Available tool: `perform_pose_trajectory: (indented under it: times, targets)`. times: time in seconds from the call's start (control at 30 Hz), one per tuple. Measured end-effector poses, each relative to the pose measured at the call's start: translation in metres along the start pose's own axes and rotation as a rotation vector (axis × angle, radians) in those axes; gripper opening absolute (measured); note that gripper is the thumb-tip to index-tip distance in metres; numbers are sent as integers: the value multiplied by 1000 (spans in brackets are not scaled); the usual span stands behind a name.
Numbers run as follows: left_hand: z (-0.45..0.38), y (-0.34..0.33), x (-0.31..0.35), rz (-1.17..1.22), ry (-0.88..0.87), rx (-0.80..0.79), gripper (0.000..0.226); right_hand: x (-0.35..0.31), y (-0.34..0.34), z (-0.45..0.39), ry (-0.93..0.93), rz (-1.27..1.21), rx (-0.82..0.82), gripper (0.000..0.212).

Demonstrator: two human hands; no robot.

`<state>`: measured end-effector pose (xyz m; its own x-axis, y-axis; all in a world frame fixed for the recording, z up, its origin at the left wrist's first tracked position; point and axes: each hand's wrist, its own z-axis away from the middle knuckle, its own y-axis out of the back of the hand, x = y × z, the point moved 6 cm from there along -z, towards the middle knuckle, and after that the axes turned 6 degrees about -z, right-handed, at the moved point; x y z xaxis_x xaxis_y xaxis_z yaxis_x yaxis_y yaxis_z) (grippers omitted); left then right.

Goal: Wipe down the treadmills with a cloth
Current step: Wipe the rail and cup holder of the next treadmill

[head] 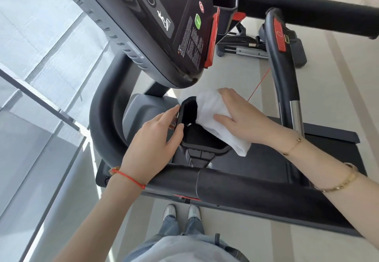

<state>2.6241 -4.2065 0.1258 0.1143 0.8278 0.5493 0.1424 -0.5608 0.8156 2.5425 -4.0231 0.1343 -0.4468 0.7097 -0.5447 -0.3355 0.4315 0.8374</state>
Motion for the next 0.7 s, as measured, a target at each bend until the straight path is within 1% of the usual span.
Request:
perform_pose_trajectory:
  times: [0.07,0.17,0.27,0.33,0.4,0.47,0.57,0.63,0.7]
  targets:
    - [0,0,0,-11,-4,-4,47,-19,-6,-17,92,128,-2,48]
    - [-1,-1,-1,-24,-5,-15,44,-36,-14,-35,155,180,-5,46]
    - [-1,-1,-1,-16,-13,-13,46,-28,-12,-23,126,147,41,47]
    - [-1,0,-2,-7,-17,-10,48,-13,-7,-5,49,80,90,49]
    - [-1,-1,-2,3,-19,-11,48,-2,-5,7,-8,3,96,51]
    - [-1,-1,-2,5,-25,-9,48,-6,-5,3,6,48,70,50]
    - [-1,-2,-3,-3,-27,-3,48,-23,-8,-21,88,153,15,48]
    - [-1,-3,-4,-3,-22,-5,48,-29,-12,-28,94,151,31,46]
    - [-1,-3,-4,7,-26,-3,48,-25,-13,-19,50,131,96,48]
